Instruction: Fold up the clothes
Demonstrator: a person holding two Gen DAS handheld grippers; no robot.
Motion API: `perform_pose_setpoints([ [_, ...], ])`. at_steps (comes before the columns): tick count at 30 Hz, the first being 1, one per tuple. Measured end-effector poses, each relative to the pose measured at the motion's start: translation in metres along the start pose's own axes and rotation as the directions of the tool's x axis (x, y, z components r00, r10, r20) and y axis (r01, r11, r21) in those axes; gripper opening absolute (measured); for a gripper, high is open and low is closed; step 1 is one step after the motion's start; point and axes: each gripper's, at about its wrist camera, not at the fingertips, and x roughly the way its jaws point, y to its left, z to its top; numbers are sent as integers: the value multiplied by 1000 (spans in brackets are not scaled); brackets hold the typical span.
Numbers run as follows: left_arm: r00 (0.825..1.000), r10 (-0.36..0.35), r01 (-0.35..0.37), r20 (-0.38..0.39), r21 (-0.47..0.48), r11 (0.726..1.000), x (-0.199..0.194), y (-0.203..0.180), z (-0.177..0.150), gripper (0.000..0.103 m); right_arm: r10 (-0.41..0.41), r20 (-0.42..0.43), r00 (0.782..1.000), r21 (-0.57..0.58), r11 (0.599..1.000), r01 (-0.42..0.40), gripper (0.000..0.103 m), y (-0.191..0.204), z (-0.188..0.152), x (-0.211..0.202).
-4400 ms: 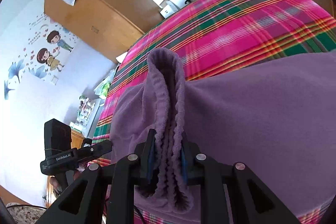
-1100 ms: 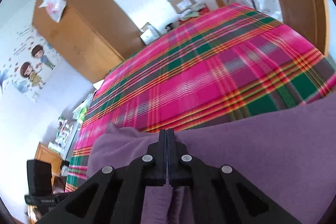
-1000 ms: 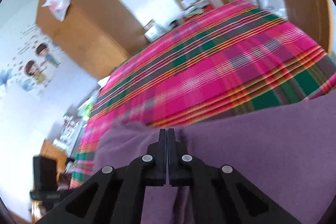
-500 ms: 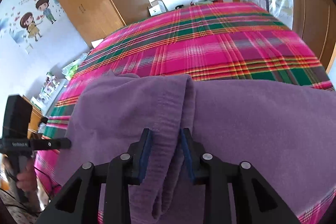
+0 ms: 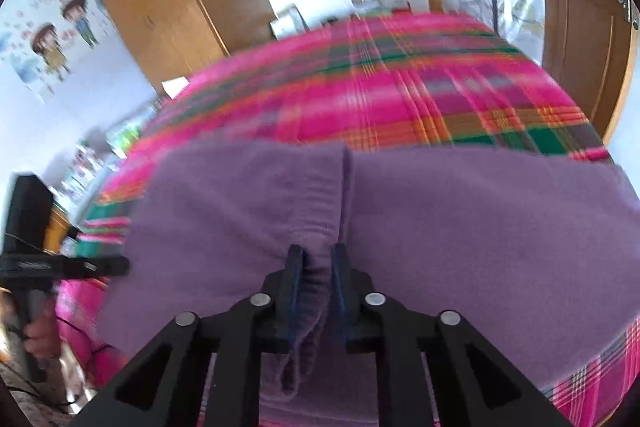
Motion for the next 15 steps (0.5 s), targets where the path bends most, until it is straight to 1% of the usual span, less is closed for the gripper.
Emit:
perform_pose_setpoints([
  [4,1000,2,-2,-1,-4,1000,-2,1,-2,37,-20,33,999,14,1000,20,20,-1,3,-8],
  [6,1000,7,-7,-1,0,1000,-2,1,-4,37,-41,78,996,-5,999,42,20,3,9,-15],
  [9,1000,11,-11,-2,3,1000,-2,1,-4,37,3,111,994,-47,999,2,20,9,25,-17],
  [10,1000,11,-11,-1,3,1000,-2,1,-4,37,20,114,993,-61,998,-14,20,11,31,-13],
  [12,1000,12,-12,1,3,1000,-2,1,-4,37,15,102,995,-52,999,-10,22,10,45,-1],
  [14,1000,14,-14,3,1,1000,-3,1,-3,37,27,87,996,-24,999,-25,27,3,54,9],
  [15,1000,14,-14,5,-2,1000,-3,2,-2,37,35,75,997,-8,999,-34,31,-1,58,13],
])
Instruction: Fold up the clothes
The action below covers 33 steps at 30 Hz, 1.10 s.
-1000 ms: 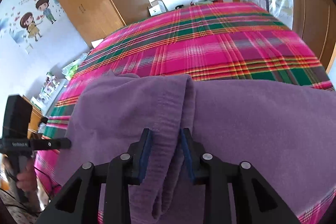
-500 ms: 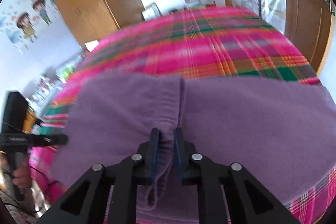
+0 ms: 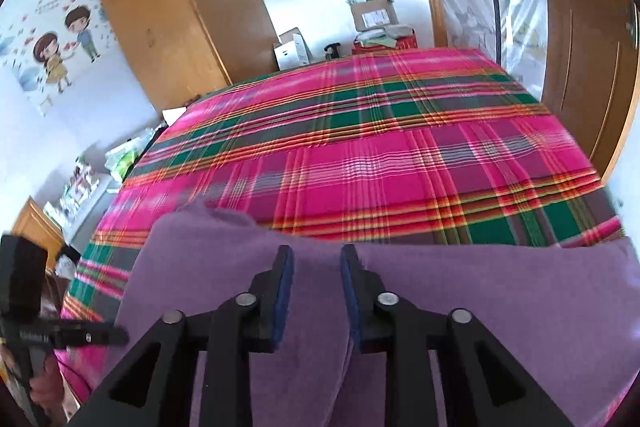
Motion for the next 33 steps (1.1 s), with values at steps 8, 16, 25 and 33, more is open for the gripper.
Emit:
perform_pose_setpoints([
  [8,1000,-12,12,-1,-1,1000,2,1,4,37,11,-31,999,88,996,-8,37,-14,2,8],
  [16,1000,-15,15,-2,1,1000,0,2,4,37,55,-15,998,112,992,-53,27,-21,-3,7],
  [25,1000,-21,21,0,-1,1000,-4,3,0,37,3,-34,999,122,992,1,28,-24,-7,19],
  [33,1000,-23,23,6,-3,1000,-10,5,0,37,-64,40,997,65,996,62,30,1,-10,-12],
])
